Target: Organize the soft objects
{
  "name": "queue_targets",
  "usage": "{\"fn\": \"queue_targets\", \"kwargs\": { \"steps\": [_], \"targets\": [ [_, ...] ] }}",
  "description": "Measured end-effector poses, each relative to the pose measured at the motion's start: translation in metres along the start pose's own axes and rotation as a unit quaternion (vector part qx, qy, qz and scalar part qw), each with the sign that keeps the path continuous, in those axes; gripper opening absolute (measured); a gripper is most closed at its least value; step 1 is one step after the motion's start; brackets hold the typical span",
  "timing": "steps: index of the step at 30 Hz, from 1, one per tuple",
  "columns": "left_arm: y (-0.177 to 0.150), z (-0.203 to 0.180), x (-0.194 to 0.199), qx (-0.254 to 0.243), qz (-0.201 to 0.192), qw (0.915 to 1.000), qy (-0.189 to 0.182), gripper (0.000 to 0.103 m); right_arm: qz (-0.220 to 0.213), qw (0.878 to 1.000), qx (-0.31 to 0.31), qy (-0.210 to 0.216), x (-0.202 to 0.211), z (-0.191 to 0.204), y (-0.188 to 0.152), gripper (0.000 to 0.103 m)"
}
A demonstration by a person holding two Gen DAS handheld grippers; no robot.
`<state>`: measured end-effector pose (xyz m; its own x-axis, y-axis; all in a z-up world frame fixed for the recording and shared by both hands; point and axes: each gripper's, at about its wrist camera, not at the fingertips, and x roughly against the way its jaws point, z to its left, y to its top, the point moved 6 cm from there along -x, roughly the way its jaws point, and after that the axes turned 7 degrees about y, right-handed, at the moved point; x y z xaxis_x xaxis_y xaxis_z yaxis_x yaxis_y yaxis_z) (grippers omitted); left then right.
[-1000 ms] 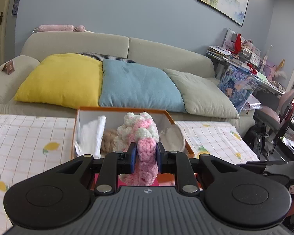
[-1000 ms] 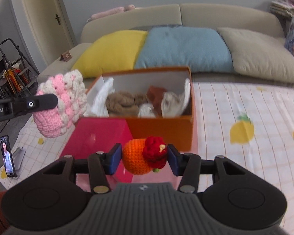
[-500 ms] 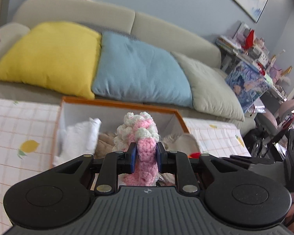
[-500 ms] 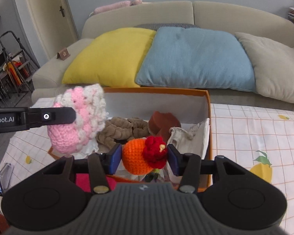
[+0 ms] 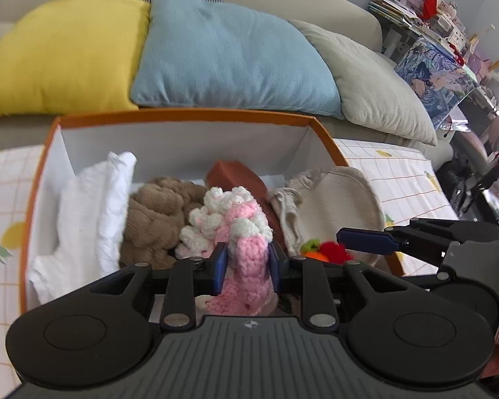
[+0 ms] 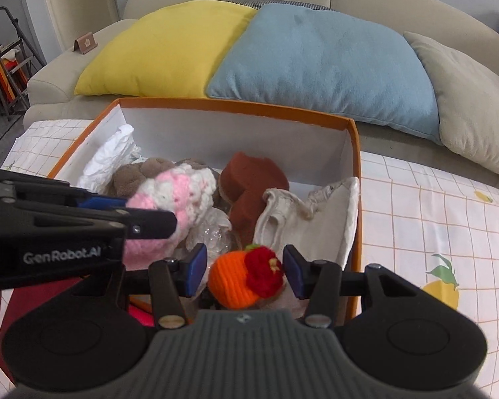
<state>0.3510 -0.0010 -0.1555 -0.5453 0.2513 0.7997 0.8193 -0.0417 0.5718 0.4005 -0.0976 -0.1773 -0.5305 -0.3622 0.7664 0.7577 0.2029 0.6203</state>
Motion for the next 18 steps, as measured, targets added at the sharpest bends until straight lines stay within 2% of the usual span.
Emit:
{"fn": "queue_targets", "kwargs": {
  "steps": [2,4,5,6,12,15,18],
  "targets": [
    [0.0,0.0,-0.001,0.011,0.008,0.9998,-0.011,0.038,-0.003,1.0,0.004,0.0,0.004,0.003,-0.001,0.055],
    [0.002,0.001,0.002,0.027,0.007,0.9994,-0.022,0.052,-0.008,1.0,0.008,0.0,0.011,0.004,-0.001,0.058],
    [0.003,0.002,0.007,0.034,0.001,0.9991,-0.026,0.063,-0.011,1.0,0.012,-0.003,0.014,0.005,-0.001,0.058],
    [0.006,0.001,0.011,0.04,-0.006,0.9987,-0.03,0.065,-0.016,1.0,0.015,-0.007,0.019,0.005,-0.001,0.058],
    [0.019,-0.005,0.054,0.041,-0.052,0.9972,-0.035,0.066,-0.044,0.999,0.016,-0.011,0.049,0.009,0.002,0.059],
    [0.024,-0.014,0.086,0.02,-0.087,0.9957,-0.026,0.066,-0.063,0.998,0.017,-0.004,0.072,0.015,0.006,0.06],
    [0.026,-0.023,0.119,0.007,-0.119,0.9929,-0.008,0.066,-0.086,0.996,0.013,0.002,0.101,0.021,0.011,0.066]
  ]
}}
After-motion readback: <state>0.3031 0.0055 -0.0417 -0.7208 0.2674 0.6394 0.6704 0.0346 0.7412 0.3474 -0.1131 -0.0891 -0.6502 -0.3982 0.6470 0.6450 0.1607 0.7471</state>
